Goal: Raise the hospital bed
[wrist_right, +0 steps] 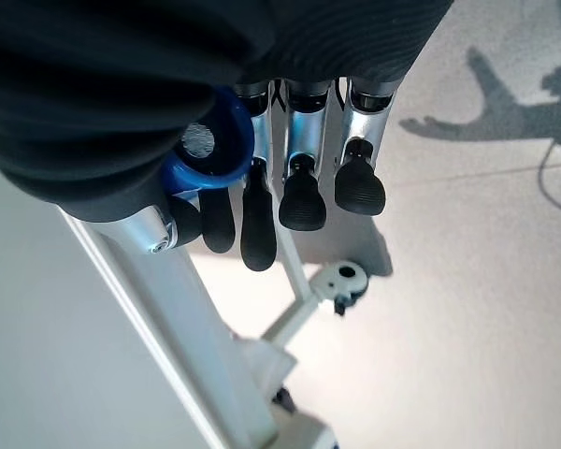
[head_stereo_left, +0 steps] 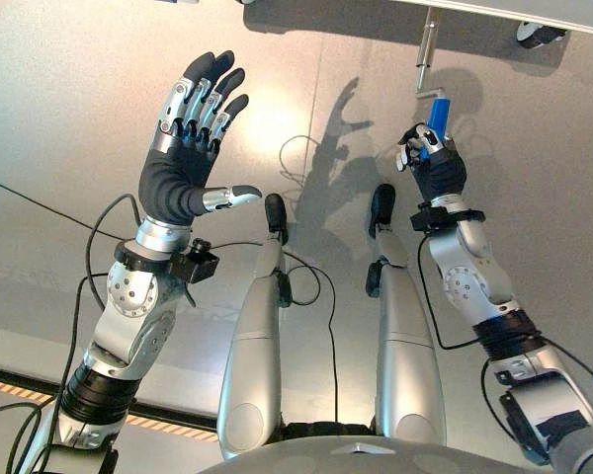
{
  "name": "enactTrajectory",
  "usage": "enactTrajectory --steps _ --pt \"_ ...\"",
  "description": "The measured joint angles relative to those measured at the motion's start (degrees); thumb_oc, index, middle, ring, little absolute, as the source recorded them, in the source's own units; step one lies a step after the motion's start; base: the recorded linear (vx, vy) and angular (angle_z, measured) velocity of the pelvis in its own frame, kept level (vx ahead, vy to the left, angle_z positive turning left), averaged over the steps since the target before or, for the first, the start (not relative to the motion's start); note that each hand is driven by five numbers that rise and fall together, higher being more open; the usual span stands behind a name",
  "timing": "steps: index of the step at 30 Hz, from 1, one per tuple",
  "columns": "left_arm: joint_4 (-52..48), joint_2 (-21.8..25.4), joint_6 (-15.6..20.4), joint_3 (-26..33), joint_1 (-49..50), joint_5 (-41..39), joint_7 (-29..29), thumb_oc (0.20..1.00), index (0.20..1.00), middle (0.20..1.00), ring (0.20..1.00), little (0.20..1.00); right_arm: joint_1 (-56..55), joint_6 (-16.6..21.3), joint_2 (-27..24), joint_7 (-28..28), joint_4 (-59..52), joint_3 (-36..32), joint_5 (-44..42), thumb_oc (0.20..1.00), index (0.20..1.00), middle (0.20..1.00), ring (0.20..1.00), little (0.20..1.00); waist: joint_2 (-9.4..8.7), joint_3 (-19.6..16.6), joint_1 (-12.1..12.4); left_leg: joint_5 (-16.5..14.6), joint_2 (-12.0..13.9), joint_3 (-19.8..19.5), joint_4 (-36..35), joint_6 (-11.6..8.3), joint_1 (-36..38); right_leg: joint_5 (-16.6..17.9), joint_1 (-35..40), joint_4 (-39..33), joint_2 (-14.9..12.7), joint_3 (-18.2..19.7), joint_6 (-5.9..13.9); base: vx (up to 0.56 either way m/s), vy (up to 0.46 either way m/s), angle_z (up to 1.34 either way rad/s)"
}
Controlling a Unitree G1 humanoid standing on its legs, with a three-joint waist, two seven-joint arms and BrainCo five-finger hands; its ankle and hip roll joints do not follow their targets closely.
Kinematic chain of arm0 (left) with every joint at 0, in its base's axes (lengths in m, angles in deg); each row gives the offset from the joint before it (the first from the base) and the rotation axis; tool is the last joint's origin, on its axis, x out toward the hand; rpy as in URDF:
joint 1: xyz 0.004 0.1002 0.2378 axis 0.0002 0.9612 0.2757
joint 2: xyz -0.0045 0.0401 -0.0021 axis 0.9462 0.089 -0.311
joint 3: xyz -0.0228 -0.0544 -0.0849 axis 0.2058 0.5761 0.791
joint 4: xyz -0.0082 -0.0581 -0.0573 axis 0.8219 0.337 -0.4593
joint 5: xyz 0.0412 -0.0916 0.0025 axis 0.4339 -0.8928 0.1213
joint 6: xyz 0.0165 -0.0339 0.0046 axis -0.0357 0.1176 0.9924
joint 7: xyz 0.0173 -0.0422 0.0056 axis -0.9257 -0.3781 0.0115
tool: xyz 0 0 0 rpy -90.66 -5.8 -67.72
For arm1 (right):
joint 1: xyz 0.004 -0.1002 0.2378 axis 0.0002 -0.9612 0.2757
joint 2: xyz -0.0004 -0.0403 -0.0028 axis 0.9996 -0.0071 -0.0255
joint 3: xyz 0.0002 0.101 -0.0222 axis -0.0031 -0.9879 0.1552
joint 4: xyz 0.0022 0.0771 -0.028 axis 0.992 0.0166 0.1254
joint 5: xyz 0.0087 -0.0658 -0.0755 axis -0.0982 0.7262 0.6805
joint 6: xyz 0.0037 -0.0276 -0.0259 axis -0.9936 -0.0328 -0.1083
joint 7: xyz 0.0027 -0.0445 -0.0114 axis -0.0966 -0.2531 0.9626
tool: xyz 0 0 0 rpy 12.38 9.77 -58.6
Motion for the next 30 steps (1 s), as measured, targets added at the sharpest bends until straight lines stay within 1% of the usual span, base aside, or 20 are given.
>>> enactTrajectory --steps 2,4,5,6,8,10,11,16,18,19,21,23,24,27,30 --pt "-0.1 -0.9 0.0 0.0 0.1 -1.2 0.0 1.000 1.000 1.000 1.000 1.000 0.1 0.8 0.0 -1.3 1.5 -0.5 4.1 0.200 0.200 0.200 0.200 0.200 -0.27 0.0 -0.1 0.0 -0.2 0.0 -0.2 0.03 0.1 0.0 0.0 0.0 0.0 0.1 0.07 0.00 -0.037 0.00" --pt "-0.1 -1.1 0.0 -0.1 0.2 -1.7 0.0 1.000 1.000 1.000 1.000 1.000 1.2 2.8 0.1 -2.7 5.4 -0.5 9.0 0.200 0.200 0.200 0.200 0.200 -0.48 -0.1 -0.4 0.1 -0.2 0.0 -0.4 0.08 0.1 -0.1 0.0 0.0 -0.1 0.1 0.17 0.00 -0.016 0.01" --pt "-0.1 -1.1 0.0 -0.1 0.3 -2.3 0.0 1.000 1.000 1.000 1.000 1.000 1.9 3.7 0.2 -3.8 6.9 -0.5 11.3 0.200 0.200 0.200 0.200 0.200 -0.65 -0.1 -1.0 0.1 -0.4 0.0 -0.7 0.17 0.1 -0.2 -0.2 0.0 -0.2 0.3 0.27 0.00 -0.039 0.02" --pt "-0.1 -1.1 0.0 -0.1 0.3 -2.3 0.0 1.000 1.000 1.000 1.000 1.000 2.1 3.8 0.3 -4.2 7.1 -0.5 12.0 0.200 0.200 0.200 0.200 0.200 -0.66 -0.1 -1.2 0.2 -0.4 0.0 -1.0 0.22 0.1 -0.2 -0.3 0.0 -0.2 0.3 0.31 0.02 -0.059 0.00" --pt "-0.1 -1.4 0.1 -0.6 0.2 -2.9 -0.2 1.000 1.000 1.000 1.000 1.000 3.3 6.6 0.4 -5.0 11.3 -0.5 14.2 0.200 0.200 0.200 0.200 0.200 -0.76 -0.1 -1.3 0.3 -0.3 0.1 -1.8 0.31 0.1 -0.2 -0.8 -0.1 -0.2 0.5 0.35 0.02 -0.046 -0.03" --pt "-0.1 -1.5 0.1 -1.5 0.1 -3.6 -0.5 1.000 1.000 1.000 1.000 1.000 7.3 8.5 0.0 -7.0 17.9 -0.5 14.7 0.200 0.200 0.200 0.200 0.200 -1.67 -0.2 -1.5 0.3 -0.3 0.8 -2.1 0.30 -0.1 -0.2 -1.7 0.0 -0.1 1.0 0.36 0.01 -0.041 -0.09" --pt "-0.2 -1.4 0.1 -1.7 0.0 -3.7 -0.6 1.000 1.000 1.000 1.000 1.000 8.3 8.7 -0.3 -7.4 19.8 -0.5 14.7 0.200 0.200 0.200 0.200 0.200 -1.77 -0.2 -1.6 0.3 -0.3 0.9 -2.1 0.30 -0.4 -0.2 -1.9 0.0 -0.1 1.1 0.37 0.01 -0.022 -0.07" --pt "-0.1 -0.6 0.1 -3.5 -1.2 -3.7 -1.5 1.000 1.000 1.000 1.000 1.000 14.2 8.5 -1.3 -8.5 29.2 0.1 15.3 0.200 0.200 0.200 0.200 0.200 -1.96 -0.2 -2.5 0.6 -0.4 0.9 -2.0 0.21 -1.8 -0.2 -3.4 0.3 -0.1 1.1 0.35 0.00 0.000 0.00" --pt "-0.1 -0.4 0.0 -4.1 -2.2 -3.7 -1.7 1.000 1.000 1.000 1.000 1.000 16.9 7.9 -1.4 -8.8 33.1 0.3 15.3 0.200 0.200 0.200 0.200 0.200 -1.95 -0.2 -2.5 0.6 -0.5 1.0 -2.0 0.22 -2.3 -0.2 -4.0 0.5 -0.1 1.1 0.35 0.00 0.000 0.00" --pt "-0.1 -0.3 0.1 -4.5 -2.7 -3.7 -1.9 1.000 1.000 1.000 1.000 1.000 19.6 7.4 -1.5 -8.9 37.7 0.5 15.3 0.200 0.200 0.200 0.200 0.200 -1.94 -0.2 -2.4 0.7 -0.4 1.0 -1.9 0.17 -2.5 -0.2 -4.3 0.6 -0.1 1.1 0.33 0.00 0.000 0.00" --pt "0.0 -0.3 0.1 -5.3 -3.2 -3.6 -2.3 1.000 1.000 1.000 1.000 1.000 22.6 7.2 -1.6 -8.9 42.5 1.0 15.2 0.200 0.200 0.200 0.200 0.200 -1.93 -0.2 -2.0 0.8 -0.5 1.0 -1.9 0.13 -2.8 -0.2 -4.7 0.7 -0.1 1.1 0.33 0.00 0.000 0.00" --pt "0.0 -0.3 0.1 -5.4 -3.2 -3.6 -2.8 1.000 1.000 1.000 1.000 1.000 23.5 6.0 -2.8 -9.2 42.6 1.5 14.6 0.200 0.200 0.200 0.200 0.200 -1.92 -0.2 -1.4 0.8 -0.5 1.2 -1.9 0.14 -2.9 -0.3 -5.0 1.0 -0.1 1.1 0.27 0.00 0.000 0.00" --pt "0.0 -0.2 0.1 -5.4 -3.2 -3.5 -2.9 1.000 1.000 1.000 1.000 1.000 23.4 5.9 -3.5 -9.3 42.5 1.5 14.5 0.200 0.200 0.200 0.200 0.200 -1.91 -0.2 -1.0 0.8 -0.5 1.2 -1.9 0.11 -2.9 -0.3 -5.2 1.1 -0.1 1.1 0.19 0.00 0.000 0.00" --pt "0.0 0.2 0.1 -5.3 -3.2 -3.4 -3.1 1.000 1.000 1.000 1.000 1.000 23.7 5.9 -4.1 -9.2 42.8 1.5 14.5 0.200 0.200 0.200 0.200 0.200 -1.90 -0.2 -0.8 0.9 -0.6 1.1 -1.9 0.08 -3.0 -0.5 -5.3 1.4 -0.2 1.1 0.10 0.00 0.000 0.00" --pt "0.0 1.3 0.1 -5.6 -3.7 -3.4 -3.3 1.000 1.000 1.000 1.000 1.000 26.9 5.6 -4.8 -8.4 47.8 2.9 14.5 0.200 0.200 0.200 0.200 0.200 -1.89 -0.2 -0.4 1.0 -0.6 1.1 -1.9 0.05 -3.0 -0.5 -5.5 1.8 -0.2 1.2 0.05 0.00 0.000 0.00"
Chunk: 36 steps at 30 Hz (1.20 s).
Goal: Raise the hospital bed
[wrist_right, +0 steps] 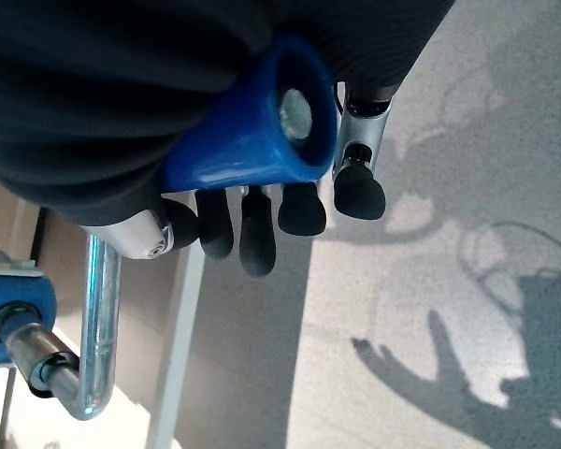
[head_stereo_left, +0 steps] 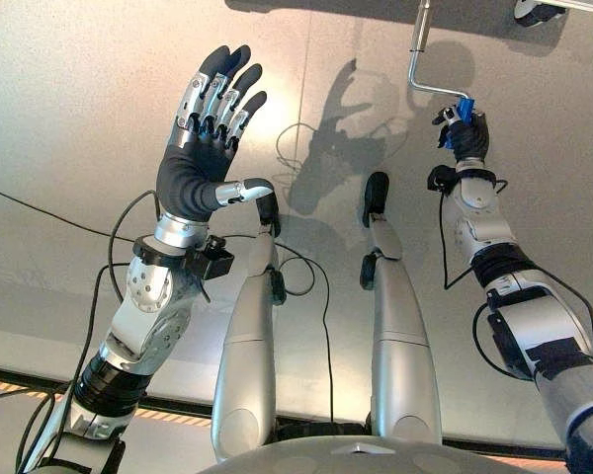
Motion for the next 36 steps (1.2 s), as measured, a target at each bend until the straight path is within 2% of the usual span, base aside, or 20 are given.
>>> enactTrajectory --steps 7,11,18,22,26,36 --pt "0.1 0.3 0.0 -2.5 -1.0 -0.1 0.0 1.000 1.000 1.000 1.000 1.000 8.7 -3.4 -0.4 1.0 12.3 2.0 0.1 0.200 0.200 0.200 0.200 0.200 0.09 0.0 2.1 0.7 0.0 -0.6 0.1 -0.24 -1.3 -0.3 -1.4 1.0 0.1 -0.3 -0.01 -0.01 -0.025 0.03" --pt "0.1 -0.5 0.0 -2.6 -2.1 -0.4 0.0 1.000 1.000 1.000 1.000 1.000 10.5 -4.8 -0.3 0.9 15.6 1.5 0.3 0.200 0.200 0.200 0.200 0.200 0.33 -0.2 3.3 1.1 0.1 -2.8 0.7 -0.78 -3.0 -1.2 -2.8 2.9 0.0 -1.5 -0.58 -0.02 -0.023 0.13" --pt "0.2 -3.3 -0.2 -4.1 -3.9 -0.4 -0.5 1.000 1.000 1.000 1.000 1.000 11.2 -6.6 -0.3 -1.1 16.6 -1.7 0.3 0.200 0.200 0.200 0.200 0.200 0.73 -0.3 4.1 1.5 -0.9 -5.9 2.4 -1.28 -6.9 -3.9 -6.6 8.2 -1.8 -3.7 -1.14 0.00 0.083 0.20" --pt "0.8 -4.6 -0.4 -4.0 -4.5 -0.4 -1.4 1.000 1.000 1.000 1.000 1.000 11.7 -7.1 0.0 -2.4 16.6 -2.3 0.0 0.200 0.200 0.200 0.200 0.200 1.25 -0.4 4.8 1.5 -1.2 -6.2 3.1 -1.26 -8.1 -3.9 -7.3 8.4 -2.1 -3.9 -1.18 0.01 0.153 0.06" --pt "1.4 -5.5 -0.7 -3.9 -5.3 -0.4 -1.9 1.000 1.000 1.000 1.000 1.000 12.2 -7.7 0.9 -3.6 17.4 -2.2 -1.0 0.200 0.200 0.200 0.200 0.200 2.53 -0.7 5.5 1.5 -1.3 -7.4 3.8 -1.27 -9.4 -3.9 -7.4 8.1 -2.4 -4.8 -1.26 0.02 0.127 0.06" --pt "2.9 -7.0 -0.7 -3.8 -6.2 -1.0 -3.3 1.000 1.000 1.000 1.000 1.000 13.6 -8.2 0.8 -4.4 17.7 -2.1 -1.2 0.200 0.200 0.200 0.200 0.200 3.69 -1.2 6.2 1.5 -1.7 -9.0 5.0 -1.25 -12.1 -3.8 -8.4 8.0 -3.0 -6.4 -1.22 0.03 0.108 0.05"
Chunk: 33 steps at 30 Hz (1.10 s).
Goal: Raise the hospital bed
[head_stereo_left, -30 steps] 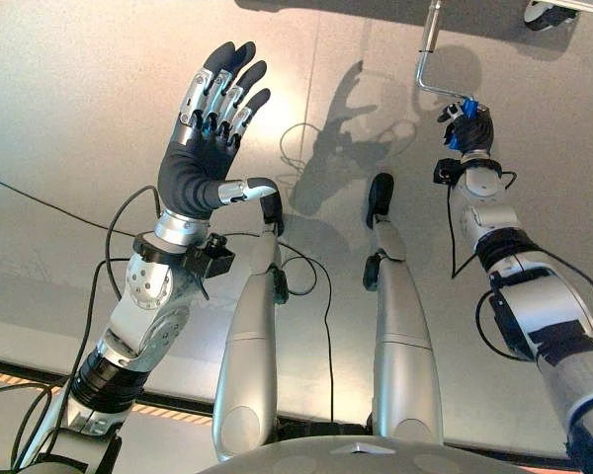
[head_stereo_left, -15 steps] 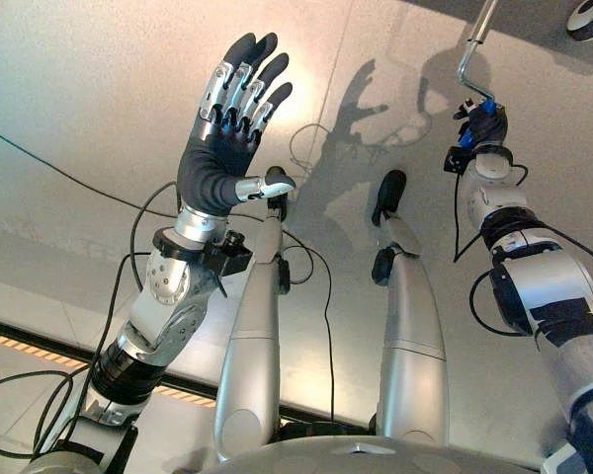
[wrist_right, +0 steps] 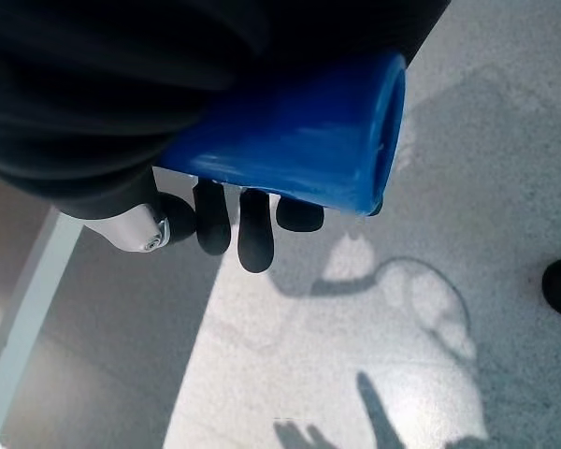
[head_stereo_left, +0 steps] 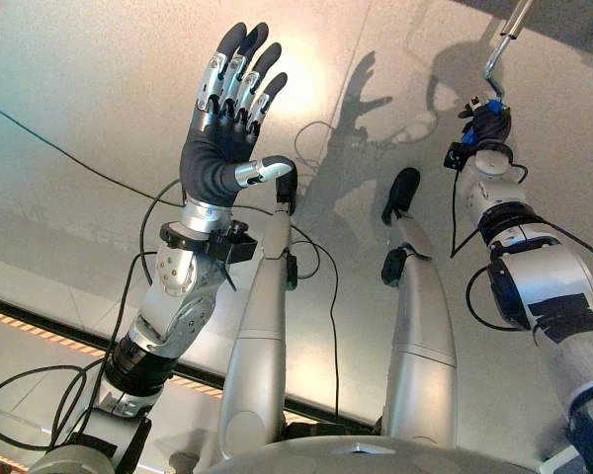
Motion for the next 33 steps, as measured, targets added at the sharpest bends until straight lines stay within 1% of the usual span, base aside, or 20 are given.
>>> enactTrajectory --steps 3,6,8,9,10,14,16,21,24,25,27,28,29,32,33 --pt "0.1 -0.6 0.0 0.2 0.0 0.0 -0.2 1.000 1.000 1.000 1.000 1.000 0.7 -0.2 0.0 -0.6 0.0 0.3 0.0 0.200 0.200 0.200 0.200 0.200 0.66 -0.3 0.9 0.0 0.0 -0.4 0.2 -0.01 -0.7 0.0 -0.1 -0.2 0.1 -0.4 0.02 0.03 0.070 0.03" --pt "0.1 -1.6 0.0 0.4 -0.2 0.0 -0.6 1.000 1.000 1.000 1.000 1.000 1.4 -1.1 0.9 -0.6 0.0 1.1 0.0 0.200 0.200 0.200 0.200 0.200 1.04 -0.5 1.2 0.0 0.0 -0.5 0.2 -0.01 -0.9 0.1 -0.1 -0.5 0.1 -0.5 0.08 0.03 0.066 0.00" --pt "0.1 -1.6 0.0 0.5 -0.3 0.0 -0.6 1.000 1.000 1.000 1.000 1.000 1.8 -1.2 1.3 -0.6 -0.1 1.9 0.0 0.200 0.200 0.200 0.200 0.200 1.06 -0.5 1.2 0.0 0.0 -0.5 0.2 -0.01 -0.9 0.1 -0.1 -0.6 0.1 -0.5 0.07 0.03 0.061 -0.01" --pt "0.1 -1.6 0.0 0.5 -0.5 0.0 -1.1 1.000 1.000 1.000 1.000 1.000 2.1 -1.4 1.4 -0.6 -0.6 4.3 0.1 0.200 0.200 0.200 0.200 0.200 1.07 -0.5 1.1 0.0 0.1 -0.5 0.2 -0.01 -1.0 0.2 -0.1 -0.9 0.1 -0.6 0.06 0.03 0.042 -0.03" --pt "0.1 -1.6 0.0 0.5 -0.5 0.0 -1.3 1.000 1.000 1.000 1.000 1.000 2.1 -1.5 1.5 -0.6 -1.1 5.1 0.1 0.200 0.200 0.200 0.200 0.200 1.07 -0.5 1.1 0.0 0.1 -0.5 0.2 -0.01 -1.1 0.3 -0.1 -1.0 0.1 -0.6 0.06 0.02 0.042 -0.05" --pt "0.2 -1.7 0.0 1.2 -0.6 0.0 -2.0 1.000 1.000 1.000 1.000 1.000 2.0 -1.6 2.5 -0.6 -2.8 5.8 0.2 0.200 0.200 0.200 0.200 0.200 1.11 -0.5 1.1 0.0 0.3 -0.4 0.3 -0.02 -1.3 0.8 -0.1 -1.6 0.4 -0.6 0.00 0.02 0.042 -0.03" --pt "0.2 -1.7 0.1 2.4 -0.5 0.0 -2.4 1.000 1.000 1.000 1.000 1.000 1.6 -1.7 2.9 -0.6 -4.6 7.5 0.3 0.200 0.200 0.200 0.200 0.200 1.11 -0.5 1.1 0.0 0.4 -0.4 0.3 -0.02 -1.3 0.8 -0.1 -1.7 0.5 -0.6 -0.06 0.01 0.036 -0.02" --pt "0.2 -1.7 0.1 2.6 -0.4 0.1 -2.8 1.000 1.000 1.000 1.000 1.000 0.8 -1.8 4.0 -0.5 -9.2 9.8 0.8 0.200 0.200 0.200 0.200 0.200 1.14 -0.5 1.0 0.0 0.7 -0.2 0.5 -0.04 -1.3 1.0 -0.1 -1.8 0.7 -0.6 -0.18 0.01 0.020 -0.02" --pt "0.3 -1.7 0.3 2.6 -0.4 0.1 -2.9 1.000 1.000 1.000 1.000 1.000 -0.4 -2.2 4.2 -0.4 -15.4 11.6 0.5 0.200 0.200 0.200 0.200 0.200 1.17 -0.5 1.0 -0.1 0.8 -0.2 0.7 -0.15 -1.3 1.1 -0.1 -1.8 0.9 -0.5 -0.25 0.00 0.000 0.00" --pt "0.3 -1.7 0.5 2.6 -0.4 0.1 -2.9 1.000 1.000 1.000 1.000 1.000 -1.8 -1.7 4.5 -0.3 -18.8 11.6 0.3 0.200 0.200 0.200 0.200 0.200 1.17 -0.5 0.9 -0.1 0.9 -0.2 0.7 -0.18 -1.3 1.1 -0.1 -1.8 1.0 -0.5 -0.31 0.00 0.000 0.00" --pt "0.3 -1.6 0.7 2.6 -0.4 0.1 -2.8 1.000 1.000 1.000 1.000 1.000 -2.7 -1.3 4.8 0.0 -21.4 11.7 -0.3 0.200 0.200 0.200 0.200 0.200 1.21 -0.5 0.9 -0.2 1.0 -0.1 0.8 -0.23 -1.3 1.2 0.0 -1.8 1.1 -0.5 -0.37 0.00 0.000 0.00" --pt "0.3 -1.6 0.7 2.7 -0.4 0.1 -2.8 1.000 1.000 1.000 1.000 1.000 -4.0 -1.3 4.5 0.5 -24.6 11.9 -1.2 0.200 0.200 0.200 0.200 0.200 1.31 -0.5 0.8 -0.2 1.1 0.0 0.9 -0.30 -1.2 1.2 0.1 -1.8 1.2 -0.4 -0.41 0.00 0.000 0.00" --pt "0.3 -1.4 0.7 2.9 0.0 0.1 -2.7 1.000 1.000 1.000 1.000 1.000 -7.2 -0.6 3.6 1.7 -32.4 12.5 -2.6 0.200 0.200 0.200 0.200 0.200 1.46 -0.4 0.6 -0.2 1.1 0.0 1.0 -0.31 -1.1 1.2 0.2 -1.8 1.2 -0.3 -0.41 0.00 0.000 0.00" --pt "0.3 -1.0 0.8 3.2 0.6 0.2 -2.6 1.000 1.000 1.000 1.000 1.000 -11.1 0.4 3.3 3.1 -40.7 12.5 -4.8 0.200 0.200 0.200 0.200 0.200 1.71 -0.4 0.4 -0.3 1.2 0.5 0.9 -0.33 -0.2 1.2 0.8 -1.8 1.3 0.0 -0.45 -0.02 -0.034 -0.04" --pt "0.3 -0.5 0.8 3.2 0.7 0.2 -2.4 1.000 1.000 1.000 1.000 1.000 -13.7 0.4 2.2 4.0 -45.8 12.5 -6.3 0.200 0.200 0.200 0.200 0.200 1.77 -0.4 0.2 -0.3 1.3 0.8 0.8 -0.31 0.4 1.3 1.2 -1.9 1.4 0.1 -0.45 -0.04 -0.073 -0.05"
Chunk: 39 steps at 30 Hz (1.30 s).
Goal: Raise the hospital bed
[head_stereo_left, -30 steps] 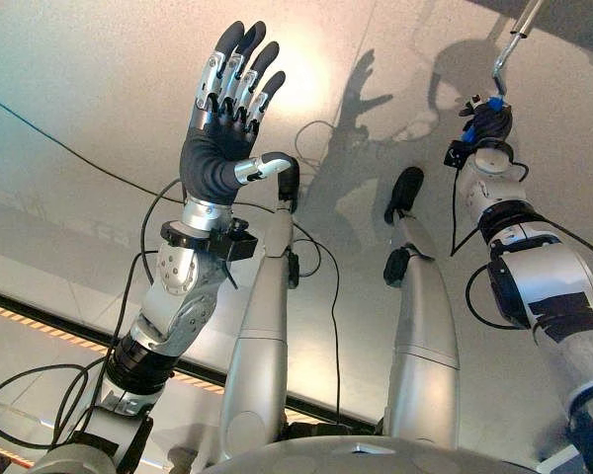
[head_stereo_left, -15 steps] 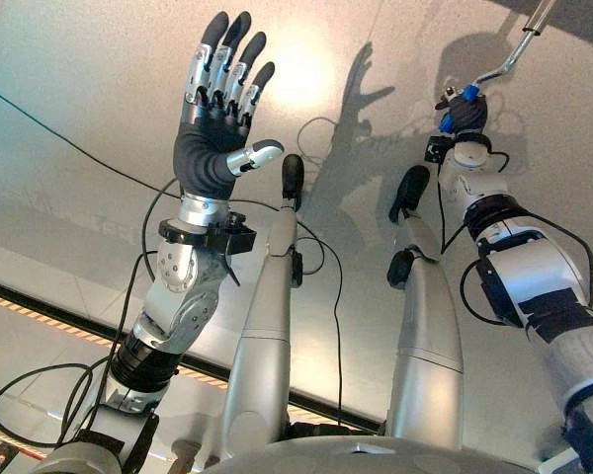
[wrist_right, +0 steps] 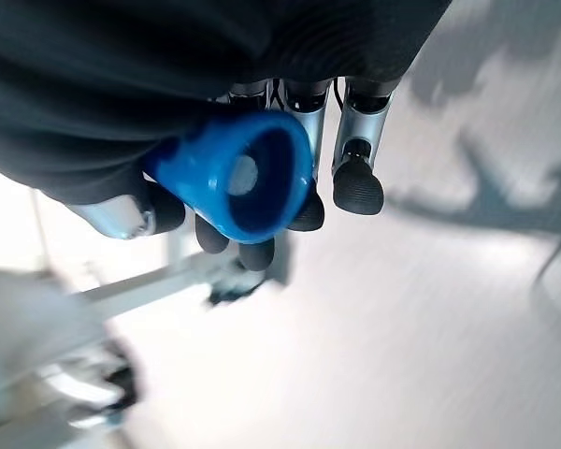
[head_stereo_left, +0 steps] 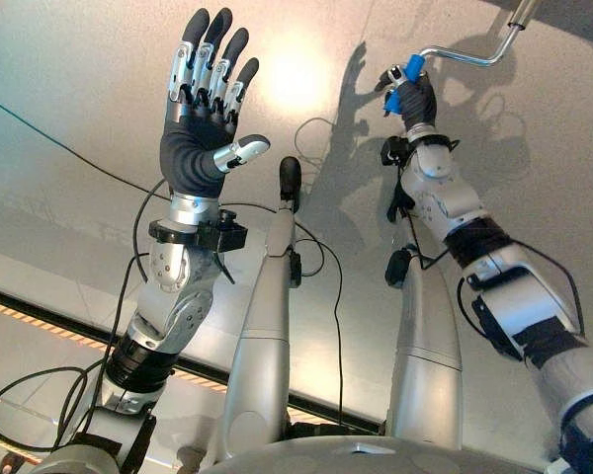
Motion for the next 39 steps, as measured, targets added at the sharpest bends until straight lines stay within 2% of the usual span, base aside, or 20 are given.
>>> enactTrajectory --steps 4,8,12,14,21,28,32,39 --pt "0.0 1.5 0.3 -0.1 1.8 0.9 1.1 1.000 1.000 1.000 1.000 1.000 -8.2 1.8 -2.9 3.4 -12.3 -0.3 -4.7 0.200 0.200 0.200 0.200 0.200 0.05 0.0 -1.2 -0.2 0.3 0.9 -0.6 0.17 2.6 0.4 2.6 -1.3 0.6 0.7 0.17 -0.03 -0.081 -0.07" --pt "-0.3 1.9 0.4 -0.1 3.7 0.9 2.7 1.000 1.000 1.000 1.000 1.000 -13.0 2.2 -4.8 5.5 -17.1 -0.6 -7.3 0.200 0.200 0.200 0.200 0.200 0.04 0.0 -1.7 -0.2 0.7 2.2 -1.9 0.16 5.4 0.5 4.3 -1.9 1.0 1.2 0.18 -0.02 -0.095 -0.09" --pt "-0.4 2.6 0.4 1.0 6.2 1.0 4.6 1.000 1.000 1.000 1.000 1.000 -18.5 2.7 -5.1 9.4 -20.3 -3.8 -9.5 0.200 0.200 0.200 0.200 0.200 -0.20 0.2 -3.8 -0.3 0.8 2.7 -2.9 0.18 7.8 0.6 6.3 -2.6 1.4 1.5 0.24 0.00 -0.102 -0.05" --pt "-0.4 2.7 0.4 1.5 7.4 0.9 5.1 1.000 1.000 1.000 1.000 1.000 -20.9 2.9 -3.4 10.1 -21.0 -5.2 -10.8 0.200 0.200 0.200 0.200 0.200 -0.25 0.2 -3.8 -0.4 0.9 3.3 -3.8 0.26 9.8 0.7 7.9 -3.3 1.6 2.1 0.37 0.01 -0.091 -0.10" --pt "-1.5 3.4 0.8 4.8 9.2 0.7 9.3 1.000 1.000 1.000 1.000 1.000 -28.1 3.1 -2.8 12.1 -22.1 -11.6 -11.2 0.200 0.200 0.200 0.200 0.200 -0.98 0.7 -4.7 -0.9 1.1 4.8 -4.3 0.53 12.6 0.7 10.2 -4.0 1.9 3.1 0.70 0.00 -0.121 -0.06" --pt "-2.9 3.6 0.7 6.1 10.4 0.4 10.4 1.000 1.000 1.000 1.000 1.000 -29.2 3.1 0.5 12.3 -22.1 -12.8 -10.1 0.200 0.200 0.200 0.200 0.200 -2.83 1.6 -5.9 -1.2 0.9 6.9 -5.4 0.91 14.5 0.9 10.4 -4.6 2.1 5.3 1.07 0.01 -0.092 -0.09" --pt "-3.3 3.5 0.7 6.2 10.5 0.3 10.7 1.000 1.000 1.000 1.000 1.000 -29.6 3.1 1.7 10.3 -21.8 -13.3 -6.8 0.200 0.200 0.200 0.200 0.200 -2.88 1.7 -6.4 -1.2 0.9 7.2 -6.0 0.90 15.3 1.0 10.7 -4.8 2.3 5.8 1.10 0.01 -0.062 -0.07" --pt "-3.3 3.5 0.7 6.7 10.8 -1.8 10.7 1.000 1.000 1.000 1.000 1.000 -28.5 3.5 2.2 5.9 -15.9 -14.1 2.3 0.200 0.200 0.200 0.200 0.200 -4.07 1.6 -7.0 -1.3 0.7 8.4 -6.8 0.95 17.1 1.1 11.4 -4.8 2.4 7.0 1.30 0.01 -0.039 -0.05"
